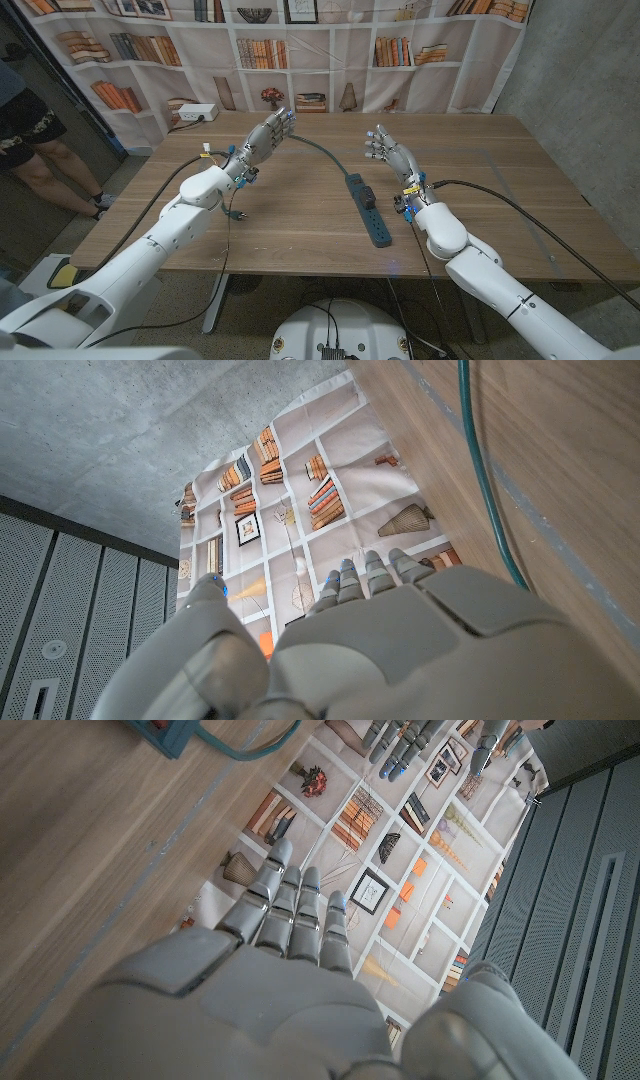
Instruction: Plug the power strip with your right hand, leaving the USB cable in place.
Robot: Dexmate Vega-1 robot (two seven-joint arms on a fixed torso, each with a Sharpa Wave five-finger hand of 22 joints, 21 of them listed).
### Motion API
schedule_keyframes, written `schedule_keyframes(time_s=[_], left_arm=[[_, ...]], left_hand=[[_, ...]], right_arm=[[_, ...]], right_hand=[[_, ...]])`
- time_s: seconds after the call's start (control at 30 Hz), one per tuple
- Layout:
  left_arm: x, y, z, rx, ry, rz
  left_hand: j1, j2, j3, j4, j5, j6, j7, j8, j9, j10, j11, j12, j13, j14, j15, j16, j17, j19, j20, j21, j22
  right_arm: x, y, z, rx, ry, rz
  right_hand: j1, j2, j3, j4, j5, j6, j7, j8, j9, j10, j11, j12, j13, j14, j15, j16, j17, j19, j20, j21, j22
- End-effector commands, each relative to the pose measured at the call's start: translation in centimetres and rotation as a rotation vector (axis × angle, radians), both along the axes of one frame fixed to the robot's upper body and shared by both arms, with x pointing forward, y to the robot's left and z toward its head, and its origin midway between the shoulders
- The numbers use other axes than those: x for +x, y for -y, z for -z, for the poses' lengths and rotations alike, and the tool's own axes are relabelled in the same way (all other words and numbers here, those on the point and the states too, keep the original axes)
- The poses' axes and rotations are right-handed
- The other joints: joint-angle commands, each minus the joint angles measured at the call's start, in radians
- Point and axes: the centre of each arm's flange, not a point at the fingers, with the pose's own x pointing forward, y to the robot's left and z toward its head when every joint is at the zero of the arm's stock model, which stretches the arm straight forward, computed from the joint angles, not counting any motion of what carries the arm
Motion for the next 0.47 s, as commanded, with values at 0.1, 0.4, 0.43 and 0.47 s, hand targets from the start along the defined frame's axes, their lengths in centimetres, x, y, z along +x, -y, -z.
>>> schedule_keyframes(time_s=[0.1, 0.4, 0.43, 0.47], left_arm=[[-0.52, 0.70, 0.56, 0.020, 0.003, 0.050], [-0.71, 0.40, 0.50, 0.024, -0.003, 0.037], [-0.70, 0.36, 0.46, 0.024, -0.003, 0.037], [-0.68, 0.33, 0.41, 0.026, -0.001, 0.036]], left_hand=[[0.004, -0.003, -0.005, 0.001, -0.005, 0.007, 0.004, -0.004, 0.002, 0.001, 0.001, 0.003, 0.002, -0.003, 0.003, -0.001, 0.002, -0.004, 0.004, 0.002, 0.006], [0.004, -0.003, -0.006, 0.001, -0.005, 0.008, 0.004, -0.003, 0.002, 0.000, 0.000, 0.002, 0.002, -0.003, 0.002, -0.001, 0.002, -0.004, 0.004, 0.002, 0.006], [0.004, -0.003, -0.006, 0.001, -0.005, 0.007, 0.004, -0.004, 0.002, 0.000, 0.000, 0.002, 0.002, -0.003, 0.002, -0.001, 0.002, -0.004, 0.004, 0.002, 0.006], [0.004, -0.003, -0.006, 0.001, -0.005, 0.007, 0.004, -0.004, 0.002, 0.000, 0.000, 0.003, 0.002, -0.003, 0.001, 0.000, 0.002, -0.004, 0.004, 0.002, 0.006]], right_arm=[[-0.86, -0.36, 0.43, 0.005, 0.000, 0.020], [-0.63, -0.15, 0.41, 0.022, 0.012, 0.026], [-0.60, -0.18, 0.46, 0.024, 0.013, 0.027], [-0.58, -0.20, 0.51, 0.028, 0.012, 0.029]], right_hand=[[-0.010, -0.002, -0.005, -0.002, 0.005, 0.011, -0.006, 0.006, 0.000, 0.014, -0.007, 0.009, -0.001, 0.008, -0.002, 0.009, 0.000, 0.006, -0.001, -0.004, 0.003], [-0.007, 0.000, -0.006, -0.004, 0.006, 0.025, -0.008, 0.012, -0.001, 0.026, -0.009, 0.015, -0.004, 0.014, -0.005, 0.012, 0.000, 0.013, 0.000, -0.008, 0.004], [-0.007, 0.000, -0.006, -0.004, 0.006, 0.026, -0.009, 0.012, -0.001, 0.027, -0.009, 0.015, -0.004, 0.014, -0.005, 0.012, 0.000, 0.014, 0.000, -0.008, 0.004], [-0.006, 0.001, -0.006, -0.005, 0.006, 0.027, -0.008, 0.013, -0.001, 0.027, -0.010, 0.015, -0.005, 0.015, -0.006, 0.013, -0.001, 0.014, 0.000, -0.009, 0.004]])
